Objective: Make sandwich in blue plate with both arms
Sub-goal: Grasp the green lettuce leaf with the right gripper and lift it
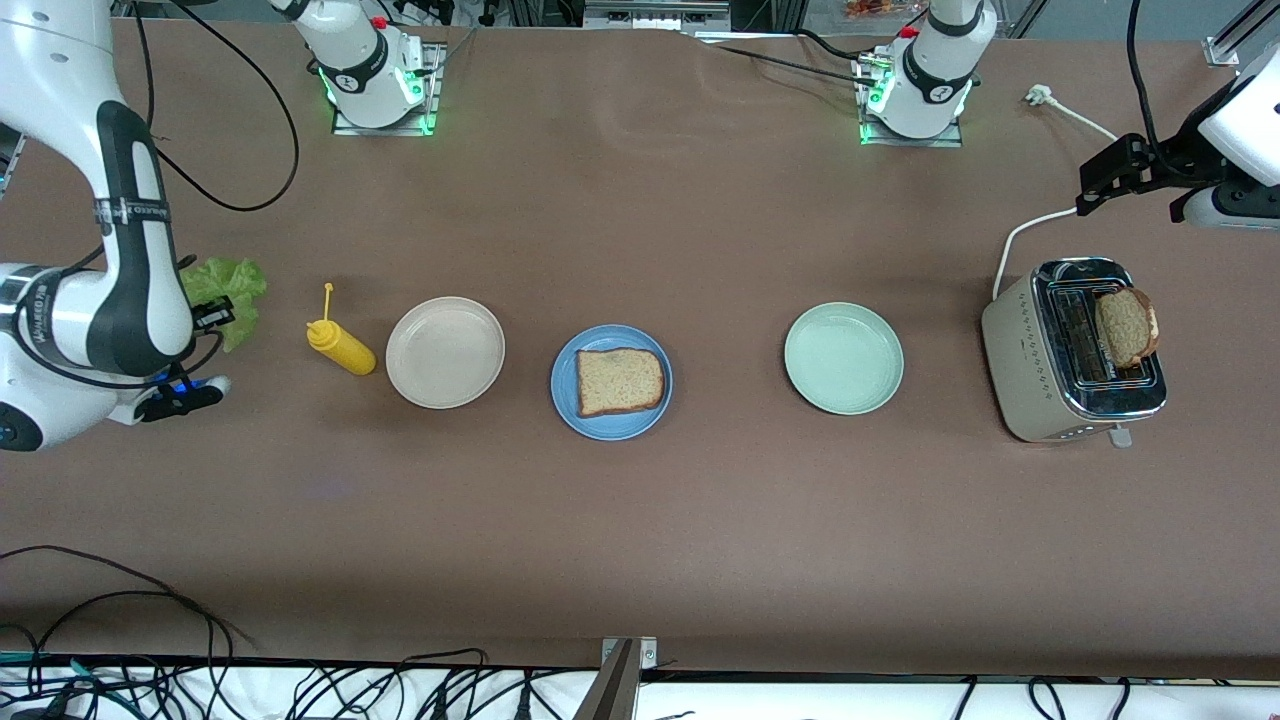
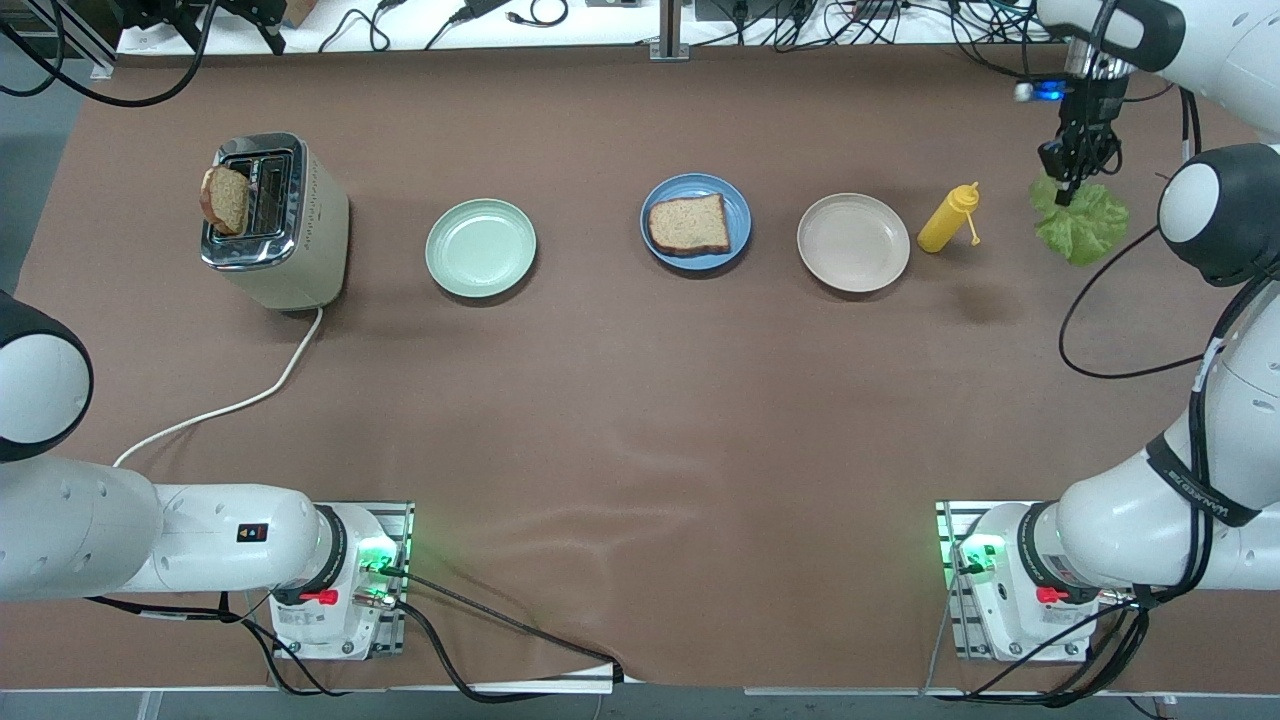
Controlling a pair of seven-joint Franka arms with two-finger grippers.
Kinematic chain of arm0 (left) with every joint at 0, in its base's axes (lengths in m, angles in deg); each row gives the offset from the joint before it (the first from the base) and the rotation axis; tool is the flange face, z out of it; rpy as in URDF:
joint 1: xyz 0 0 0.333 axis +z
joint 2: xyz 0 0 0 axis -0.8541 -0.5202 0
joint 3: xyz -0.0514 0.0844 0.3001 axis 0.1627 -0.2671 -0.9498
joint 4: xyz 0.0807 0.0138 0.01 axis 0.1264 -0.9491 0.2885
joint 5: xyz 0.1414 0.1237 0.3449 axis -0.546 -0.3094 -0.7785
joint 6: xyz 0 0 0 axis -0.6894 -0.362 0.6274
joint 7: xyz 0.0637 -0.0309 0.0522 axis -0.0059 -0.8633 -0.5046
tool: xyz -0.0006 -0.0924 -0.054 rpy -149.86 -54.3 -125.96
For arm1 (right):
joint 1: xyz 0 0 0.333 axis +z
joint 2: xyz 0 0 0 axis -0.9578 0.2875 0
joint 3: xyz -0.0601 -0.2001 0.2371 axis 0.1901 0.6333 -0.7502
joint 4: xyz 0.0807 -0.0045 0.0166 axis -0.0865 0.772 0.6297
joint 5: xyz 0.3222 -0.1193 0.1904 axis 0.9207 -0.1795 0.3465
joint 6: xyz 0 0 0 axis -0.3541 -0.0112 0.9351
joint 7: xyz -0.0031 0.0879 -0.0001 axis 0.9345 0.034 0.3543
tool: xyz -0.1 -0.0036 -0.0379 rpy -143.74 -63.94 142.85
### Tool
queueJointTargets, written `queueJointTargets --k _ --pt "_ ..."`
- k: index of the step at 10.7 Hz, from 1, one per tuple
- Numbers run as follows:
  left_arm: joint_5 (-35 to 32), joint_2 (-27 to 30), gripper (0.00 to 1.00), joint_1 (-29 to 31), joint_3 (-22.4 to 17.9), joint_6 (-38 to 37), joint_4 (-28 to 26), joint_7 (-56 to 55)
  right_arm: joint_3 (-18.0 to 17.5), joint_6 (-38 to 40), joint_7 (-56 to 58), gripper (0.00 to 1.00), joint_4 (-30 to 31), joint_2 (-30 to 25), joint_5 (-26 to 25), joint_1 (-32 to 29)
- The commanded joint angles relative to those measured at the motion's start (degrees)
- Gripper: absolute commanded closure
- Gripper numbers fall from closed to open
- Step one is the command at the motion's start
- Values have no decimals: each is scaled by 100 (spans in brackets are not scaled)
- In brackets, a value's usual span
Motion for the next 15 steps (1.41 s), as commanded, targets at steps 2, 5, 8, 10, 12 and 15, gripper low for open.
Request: queueJointTargets --k 2,5,8,10,12,15 --pt "94 -150 0 36 13 -70 165 126 -23 1265 -665 100 -978 -64 92 540" --pt "85 -150 0 10 21 -69 174 143 -23 1250 -1839 100 -1006 -109 1274 874" --pt "102 -220 0 36 4 -61 183 600 -14 953 -3071 100 -980 -39 2381 1339" --pt "102 -247 0 36 4 -61 244 574 -14 215 -3784 100 -953 189 2964 1699" --pt "102 -247 0 45 4 -61 253 548 -14 -689 -4469 100 -831 321 3237 2191" --pt "94 -247 0 36 4 -61 306 530 -14 -1876 -5586 100 -769 681 3896 2929"
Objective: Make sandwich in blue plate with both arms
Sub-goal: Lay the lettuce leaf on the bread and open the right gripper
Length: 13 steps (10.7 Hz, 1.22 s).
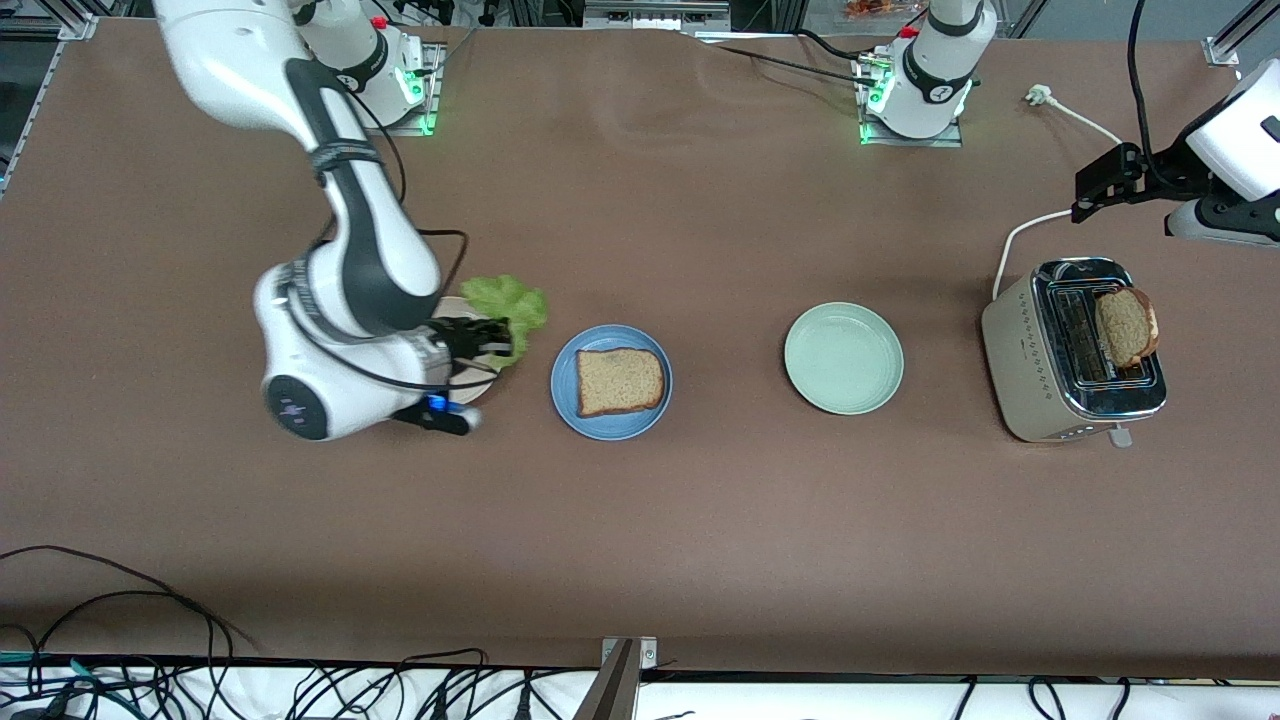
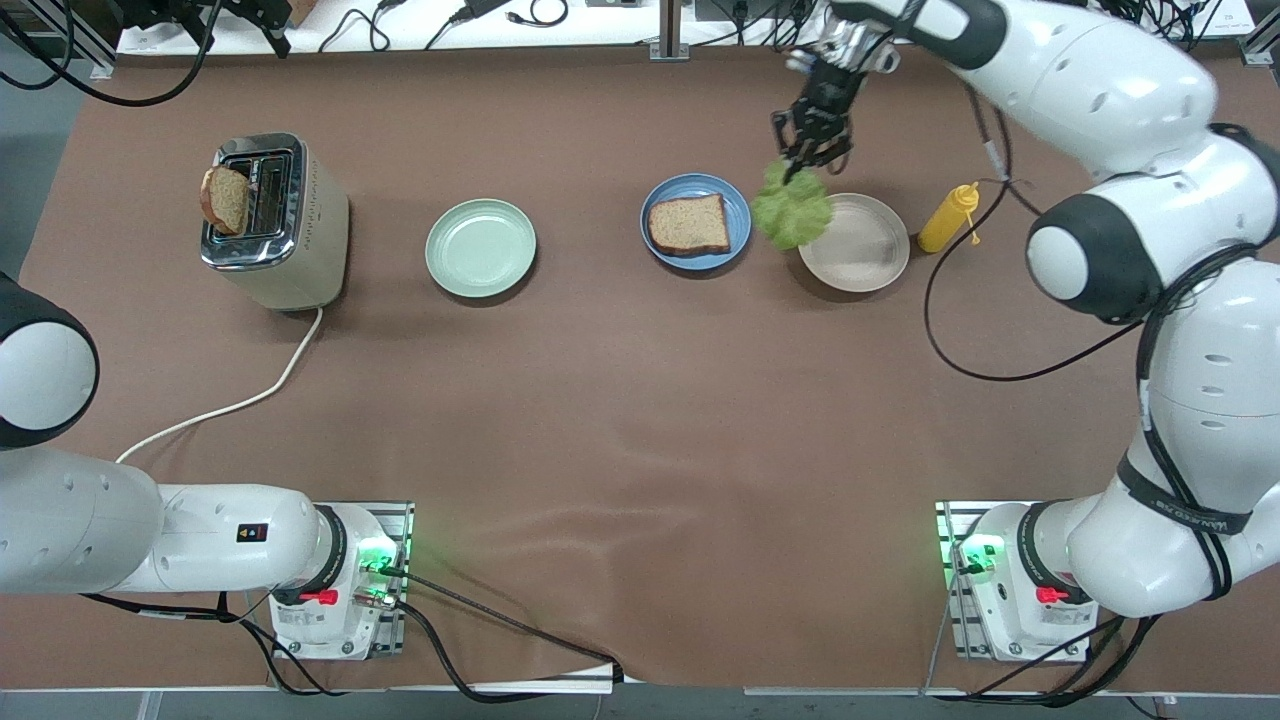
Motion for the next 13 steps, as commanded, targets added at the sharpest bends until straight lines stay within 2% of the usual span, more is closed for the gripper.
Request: queueJointTargets --k 1,2,4,6,7,8,9,13 --pt "87 -84 0 43 2 -61 216 116 50 -1014 -730 100 29 290 439 565" --pt "87 -84 0 44 2 -61 216 116 50 -1366 -653 100 29 448 439 680" --pt "87 -84 0 44 2 -61 216 116 -212 -2078 -669 100 29 695 439 751" --pt "87 -84 0 44 2 -61 216 116 -310 -2440 -626 100 20 853 422 760" --pt "87 -84 0 44 2 -61 216 116 -310 -2607 -625 95 20 880 422 769" --pt "87 -84 0 44 2 -61 216 116 -310 -2913 -651 39 20 880 370 786" --pt "87 -84 0 44 2 -61 216 116 -301 -3247 -660 0 20 863 343 795" --pt "95 -84 0 44 2 -61 216 116 -178 -3286 -397 0 -209 749 -105 707"
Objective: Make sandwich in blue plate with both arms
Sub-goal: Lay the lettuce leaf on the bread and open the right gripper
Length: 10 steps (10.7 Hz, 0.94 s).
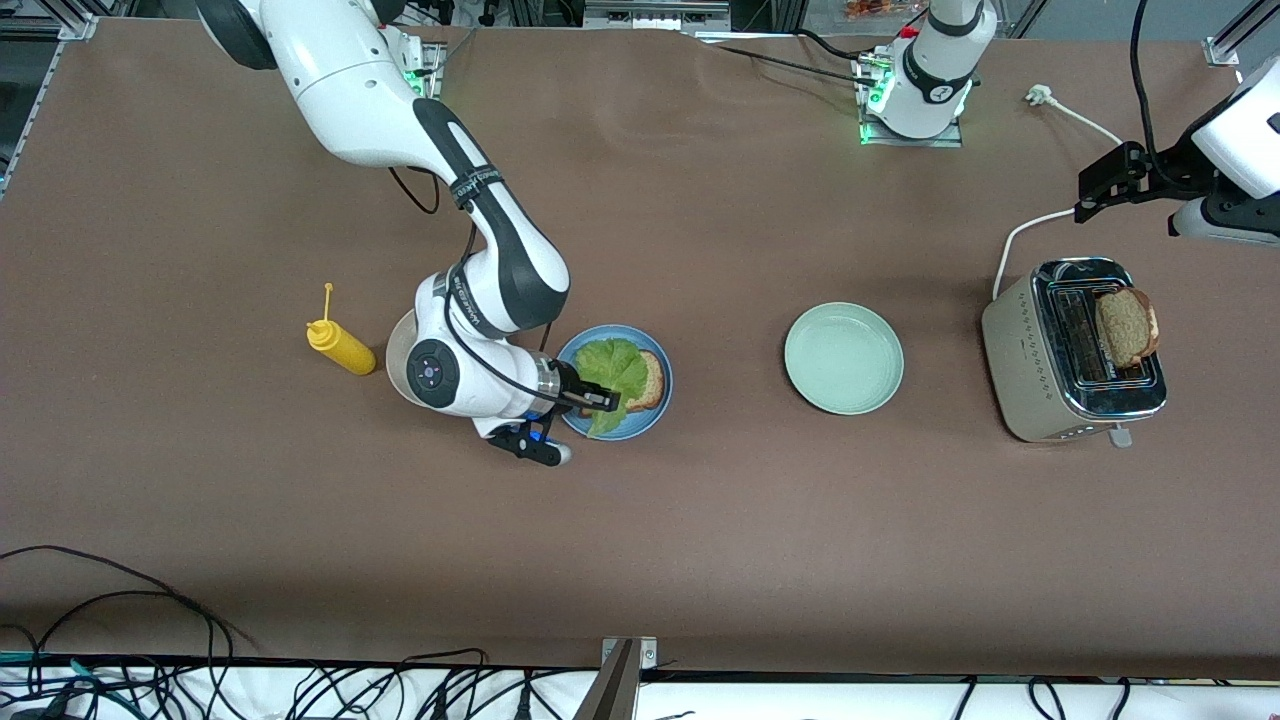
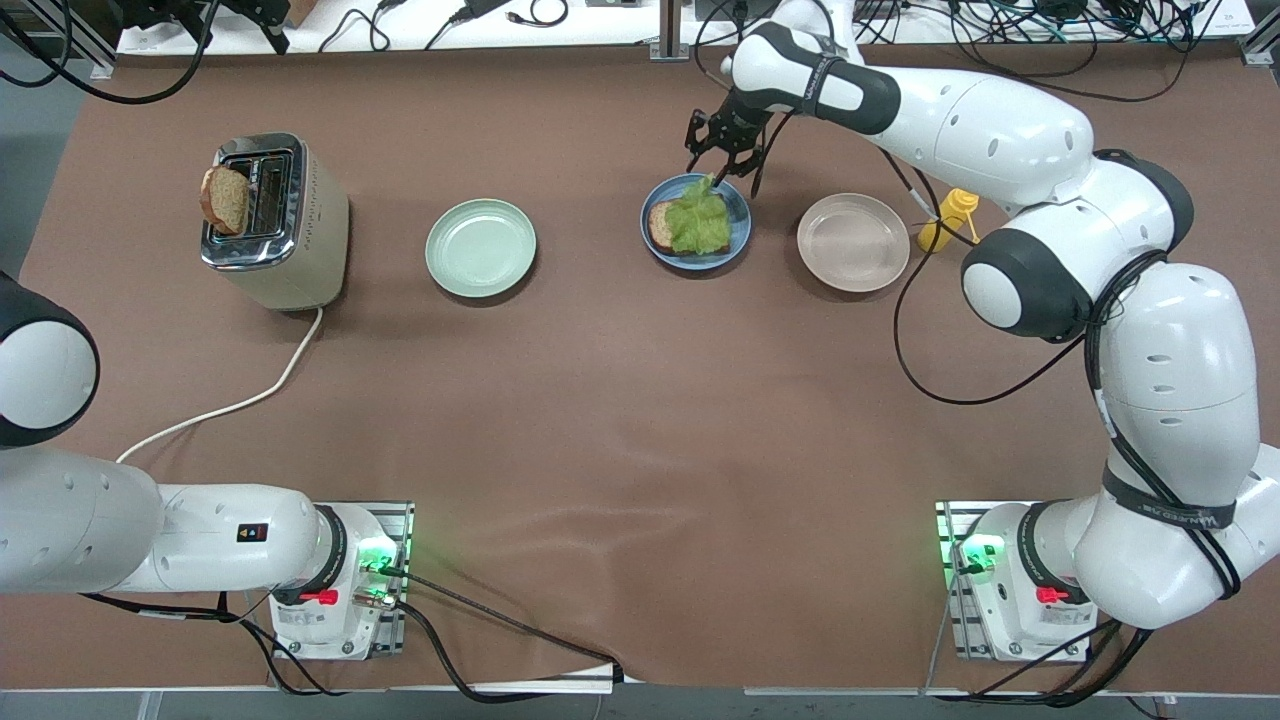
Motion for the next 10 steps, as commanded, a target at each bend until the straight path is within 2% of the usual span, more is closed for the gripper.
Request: queueJointTargets --k 1,2,3,6,7,10 --pt "95 -73 0 41 5 -61 165 116 54 58 138 0 -97 -103 -228 -58" --pt "95 -73 0 41 5 -61 173 116 71 66 147 0 -97 -198 -411 -66" --pt "95 -73 0 41 5 -61 173 116 167 171 129 0 -62 -365 -813 -58" --pt "95 -73 0 41 5 -61 173 116 352 1144 260 0 -53 -892 -2105 -66" --pt "87 -64 0 49 5 -61 173 107 448 1591 539 0 -53 -1050 -2274 -66" --pt "78 -55 0 49 14 -70 278 98 983 2595 1585 0 -53 -1507 -2329 -66"
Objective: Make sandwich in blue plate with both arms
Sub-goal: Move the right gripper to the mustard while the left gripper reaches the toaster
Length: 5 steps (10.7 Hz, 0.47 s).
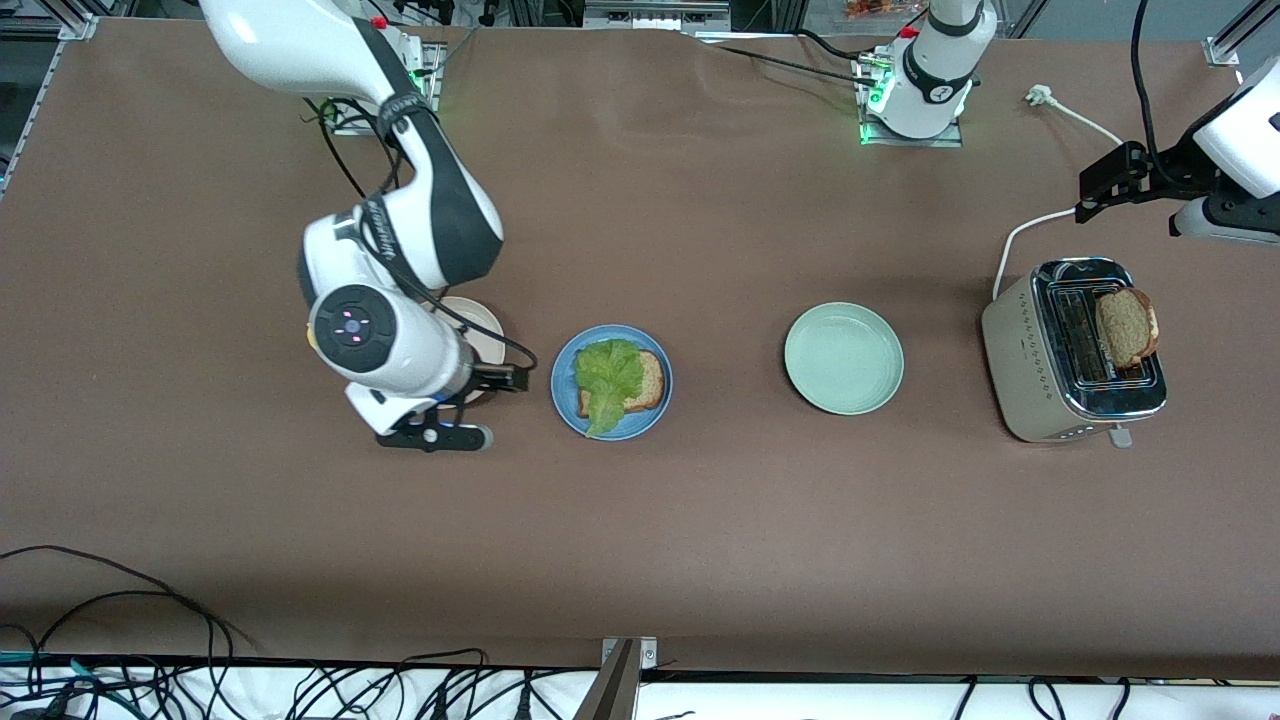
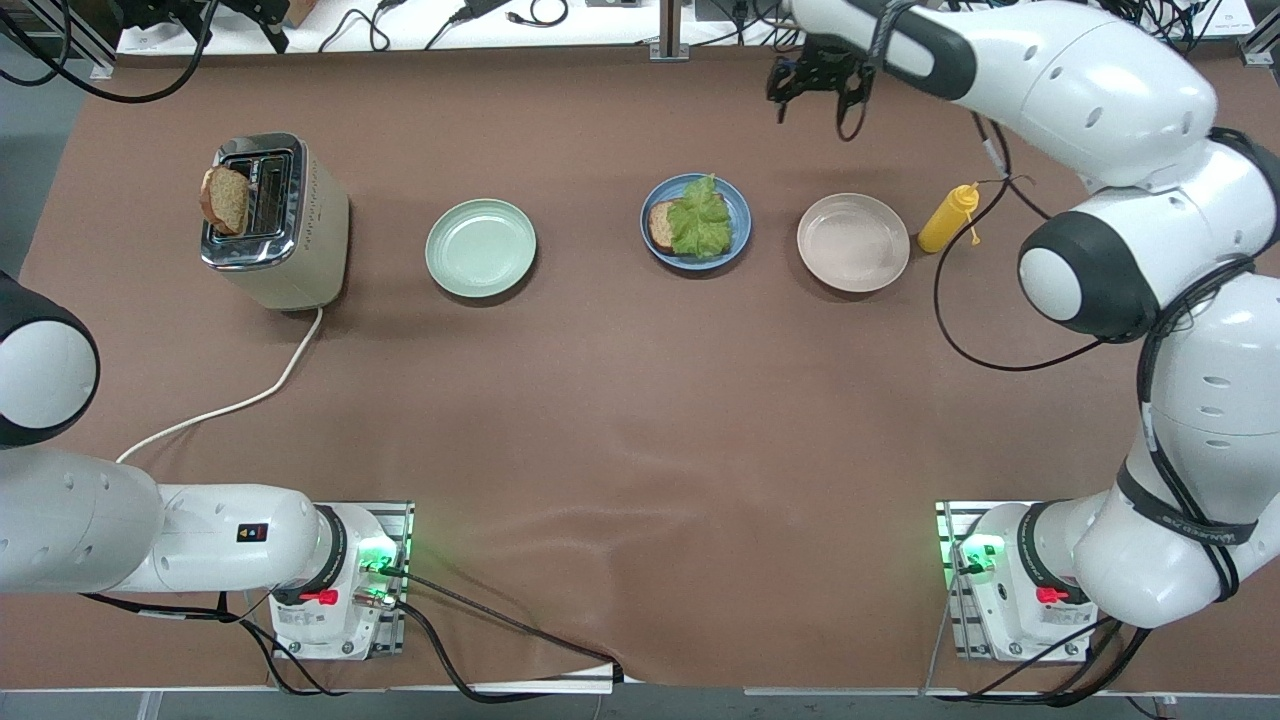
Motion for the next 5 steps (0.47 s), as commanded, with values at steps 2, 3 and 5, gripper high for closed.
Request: queueJointTargets --k 2,3,5 --pt "43 2 0 57 4 -113 253 185 718 987 1461 0 198 -624 -112 15" --pt "-10 20 0 66 -5 -218 226 186 895 1067 1822 0 355 -764 -103 15" --pt "-45 64 0 136 4 -254 191 195 1116 894 2561 0 1203 -1360 -103 -19"
